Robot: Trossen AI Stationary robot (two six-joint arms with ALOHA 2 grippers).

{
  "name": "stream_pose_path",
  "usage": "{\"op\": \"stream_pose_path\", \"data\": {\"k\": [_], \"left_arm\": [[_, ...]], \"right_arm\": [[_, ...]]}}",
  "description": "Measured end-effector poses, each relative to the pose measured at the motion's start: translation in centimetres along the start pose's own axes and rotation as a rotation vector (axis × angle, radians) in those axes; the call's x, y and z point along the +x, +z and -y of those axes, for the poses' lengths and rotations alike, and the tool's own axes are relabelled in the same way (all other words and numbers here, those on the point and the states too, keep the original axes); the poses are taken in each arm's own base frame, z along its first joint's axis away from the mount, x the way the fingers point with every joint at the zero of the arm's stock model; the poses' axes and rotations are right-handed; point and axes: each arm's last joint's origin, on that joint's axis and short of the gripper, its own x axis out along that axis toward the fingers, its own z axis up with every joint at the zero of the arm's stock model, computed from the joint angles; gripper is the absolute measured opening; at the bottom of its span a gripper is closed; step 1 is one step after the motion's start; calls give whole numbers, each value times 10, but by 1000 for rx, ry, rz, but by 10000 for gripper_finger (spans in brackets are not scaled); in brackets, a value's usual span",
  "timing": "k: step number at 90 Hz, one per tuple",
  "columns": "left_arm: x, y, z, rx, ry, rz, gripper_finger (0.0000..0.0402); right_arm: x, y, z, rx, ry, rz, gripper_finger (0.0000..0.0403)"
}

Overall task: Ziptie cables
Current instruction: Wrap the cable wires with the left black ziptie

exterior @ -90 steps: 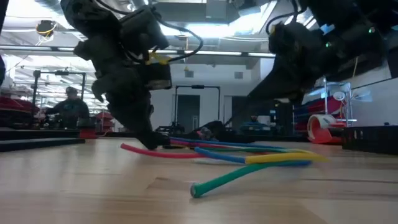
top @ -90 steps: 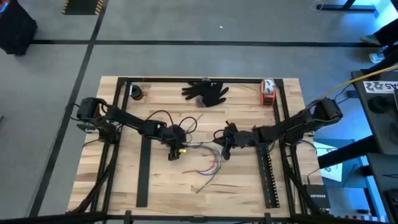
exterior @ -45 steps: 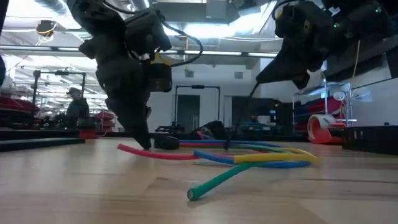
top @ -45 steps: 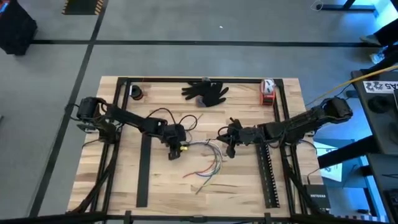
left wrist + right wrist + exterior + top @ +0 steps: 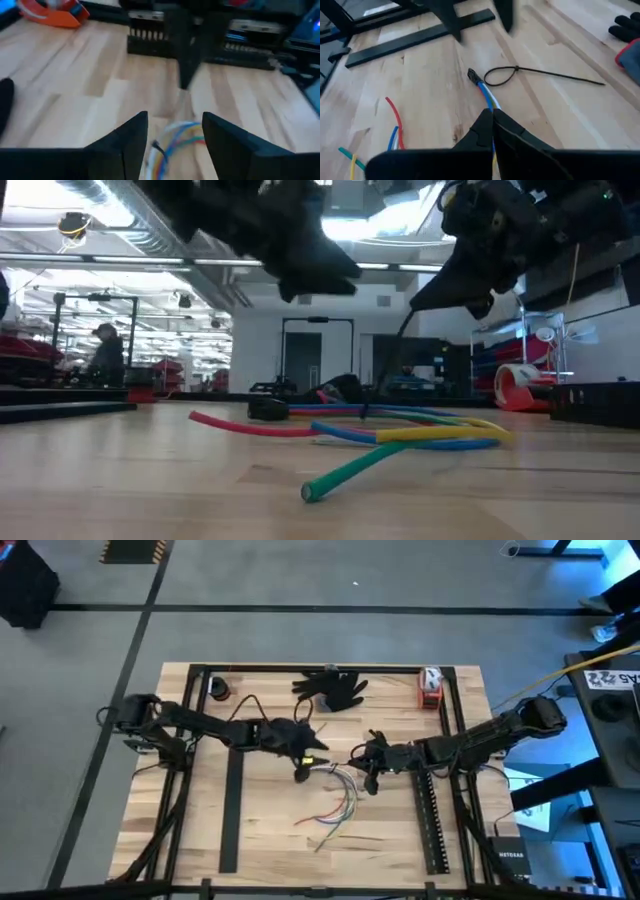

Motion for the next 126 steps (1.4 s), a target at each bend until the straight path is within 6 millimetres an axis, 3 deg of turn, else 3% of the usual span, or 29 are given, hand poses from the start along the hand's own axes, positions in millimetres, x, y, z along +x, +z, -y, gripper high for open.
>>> {"op": "stream_pose_path", "data": {"k": [26,57,85,126], "left_arm": [[33,-29,-20,45,-72,-37,184],[51,-47,-22,112,-138,-32,184],[65,-65,-39,66,-80,-35,183],[65,-64,-39,90,-120,-19,94]], "right_arm": [[0,-1,1,-6,-15,-11,0],[3,5,10,29,-26,8,0],[3,5,11,34,-17,9,0],[3,5,11,37,-8,10,0]]}}
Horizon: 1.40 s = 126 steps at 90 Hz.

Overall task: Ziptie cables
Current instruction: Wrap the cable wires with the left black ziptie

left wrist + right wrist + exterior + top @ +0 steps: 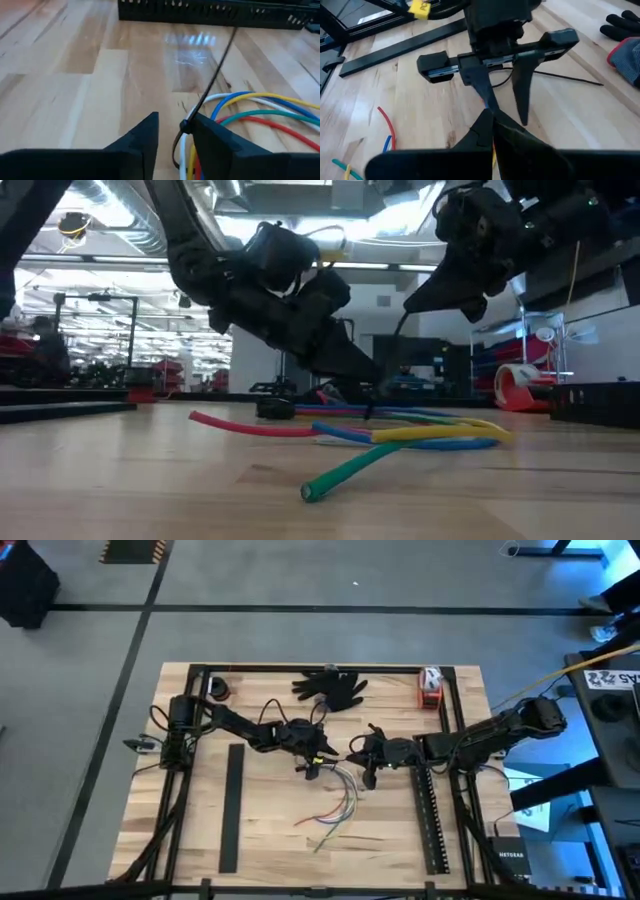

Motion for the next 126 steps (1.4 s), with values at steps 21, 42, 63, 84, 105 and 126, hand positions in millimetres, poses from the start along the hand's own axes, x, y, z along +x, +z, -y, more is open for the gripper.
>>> {"op": "stream_pose_path", "data": {"k": [21,42,63,84,105,126], "left_arm": [[0,-1,1,22,-4,-5,15],[1,-9,8,17,-22,-103,9],[-1,-16,18,40,-44,-146,6],[-1,-15,21,70,-49,-138,5],[-1,-19,21,2,-45,-174,5],[4,-10,21,-125,-38,-188,80]], "right_arm": [[0,2,-1,5,-1,24,0],[-13,35,-10,-25,-40,102,0],[-46,78,-18,-145,-129,60,0],[-67,107,-24,-207,-177,30,0],[-71,111,-25,-212,-195,32,0],[-62,111,-28,-131,-153,-26,12]]}}
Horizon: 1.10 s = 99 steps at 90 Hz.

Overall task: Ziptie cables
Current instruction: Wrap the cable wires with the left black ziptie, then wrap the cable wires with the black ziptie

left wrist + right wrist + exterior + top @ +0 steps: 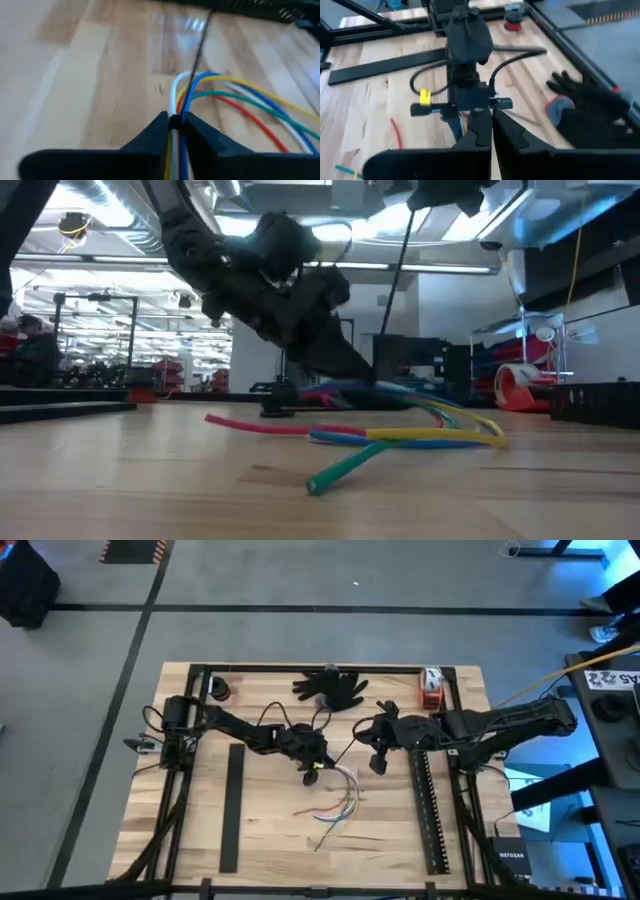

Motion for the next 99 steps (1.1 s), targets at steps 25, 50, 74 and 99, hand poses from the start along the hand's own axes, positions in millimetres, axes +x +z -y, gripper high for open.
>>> {"op": "stream_pose_path", "data": {"k": [25,50,74,99], "left_arm": [[-36,47,7,45,17,-104,180],[-118,74,-1,-6,269,-258,195],[-104,32,-51,-201,344,-350,180],[-61,7,-69,-92,295,-311,167]], "right_arm": [[-2,-4,4,55,-76,-77,94],[-4,-10,9,19,-175,-119,171],[10,-33,22,117,-270,-169,179],[33,-62,30,155,-319,-212,179]]}}
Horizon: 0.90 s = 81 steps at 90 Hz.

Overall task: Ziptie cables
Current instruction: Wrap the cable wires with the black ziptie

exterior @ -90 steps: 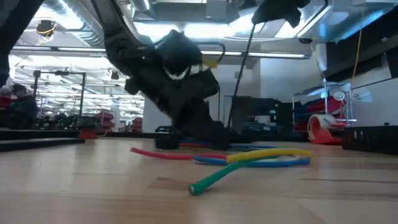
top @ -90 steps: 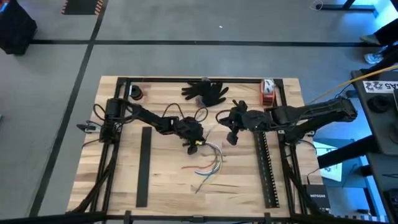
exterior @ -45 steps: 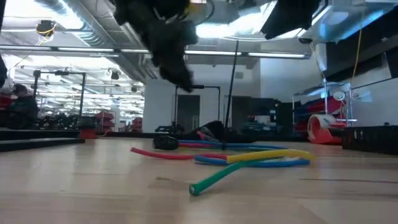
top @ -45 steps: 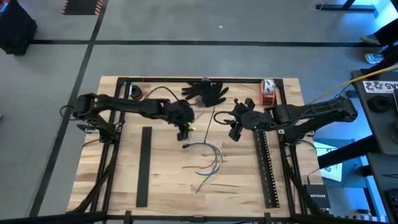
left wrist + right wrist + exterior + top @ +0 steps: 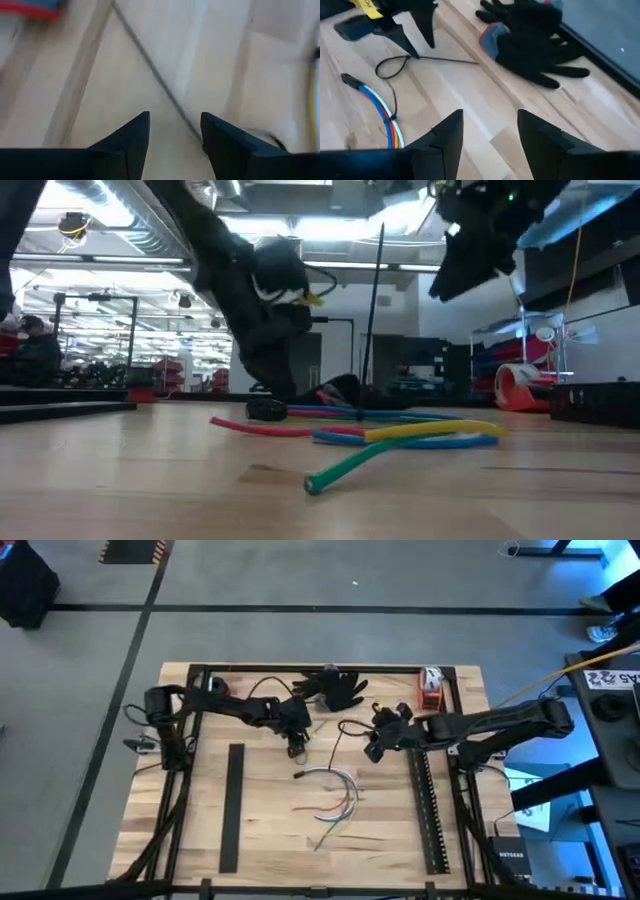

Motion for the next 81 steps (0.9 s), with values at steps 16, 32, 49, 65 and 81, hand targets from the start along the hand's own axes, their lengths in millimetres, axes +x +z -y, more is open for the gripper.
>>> {"op": "stream_pose_path", "data": {"k": [16,32,49,65,81], "left_arm": [[20,-2,-2,71,11,27,137],[28,-8,-5,179,35,-11,37],[23,-5,-5,233,40,0,3],[-9,6,-7,255,64,56,1],[-47,27,-16,252,53,220,0]], "right_arm": [[11,-11,-2,45,10,-50,179],[16,-12,-5,50,6,-57,179],[19,-12,-6,-21,-12,-48,179],[19,-10,-7,0,-2,-33,179],[19,-7,-10,34,38,-6,179]]}}
